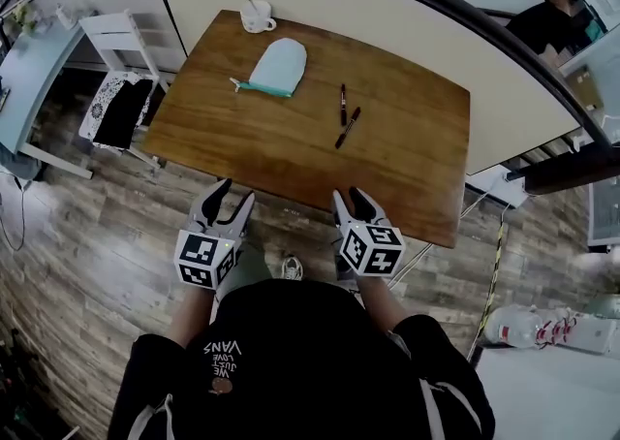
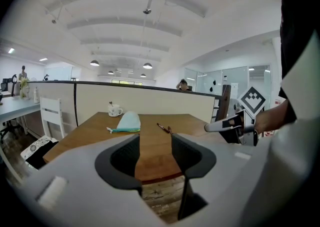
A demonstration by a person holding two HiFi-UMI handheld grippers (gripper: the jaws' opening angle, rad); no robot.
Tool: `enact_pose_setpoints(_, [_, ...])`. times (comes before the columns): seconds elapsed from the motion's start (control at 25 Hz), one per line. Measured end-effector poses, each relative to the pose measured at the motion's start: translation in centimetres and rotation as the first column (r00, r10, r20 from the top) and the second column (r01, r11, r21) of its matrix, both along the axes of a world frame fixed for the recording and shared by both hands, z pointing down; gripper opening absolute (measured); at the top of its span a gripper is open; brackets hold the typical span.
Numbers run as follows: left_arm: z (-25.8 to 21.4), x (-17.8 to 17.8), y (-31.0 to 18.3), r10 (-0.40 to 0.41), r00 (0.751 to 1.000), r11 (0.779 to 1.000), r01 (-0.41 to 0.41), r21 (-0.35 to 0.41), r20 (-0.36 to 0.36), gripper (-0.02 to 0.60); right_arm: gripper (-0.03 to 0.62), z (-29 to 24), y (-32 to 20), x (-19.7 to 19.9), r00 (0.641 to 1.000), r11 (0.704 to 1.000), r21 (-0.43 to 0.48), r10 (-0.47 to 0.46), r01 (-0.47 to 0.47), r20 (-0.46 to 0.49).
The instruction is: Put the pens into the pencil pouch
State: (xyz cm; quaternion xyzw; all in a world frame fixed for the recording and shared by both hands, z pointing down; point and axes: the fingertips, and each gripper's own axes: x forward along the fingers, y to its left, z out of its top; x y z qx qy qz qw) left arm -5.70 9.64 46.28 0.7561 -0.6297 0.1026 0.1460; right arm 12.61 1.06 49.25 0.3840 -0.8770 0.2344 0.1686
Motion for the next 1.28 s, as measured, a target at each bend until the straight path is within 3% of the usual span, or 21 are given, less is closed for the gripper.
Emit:
enact_pose_setpoints(0.32, [1.2, -4.9, -5.7, 0.128, 0.992, 0.990, -0.129, -0.050, -0.012, 0.184, 0.121, 0.6, -3.1, -3.5, 0.991, 0.991, -0.030, 0.133, -0.134, -0.031])
enact_pose_setpoints(0.48, [1.4, -8.0, -8.8, 0.209, 0.978, 0.976, -0.208, -0.068, 0.006, 0.184, 0.121, 0.8, -4.5, -5.8, 0.976, 0.976, -0.041, 0.214, -0.216, -0.041])
enact_pose_setpoints(0.64, [2.0, -10.6, -12.0, 0.312, 0.948, 0.948, -0.308, -0.076, 0.054, 0.184, 0.121, 1.2, -5.6, -7.6, 0.951, 0.951, -0.045, 0.304, -0.306, -0.051])
enact_pose_setpoints(0.96, [4.3, -12.9, -16.9, 0.529, 0.833, 0.848, -0.516, -0.121, 0.160, 0.184, 0.121, 1.9, -6.2, -9.0, 0.876, 0.876, -0.040, 0.476, -0.480, -0.082])
enact_pose_setpoints(1.28, [8.1, -12.3, -20.8, 0.660, 0.696, 0.750, -0.629, -0.204, 0.282, 0.184, 0.121, 3.0, -6.2, -8.7, 0.838, 0.840, -0.046, 0.532, -0.540, -0.120])
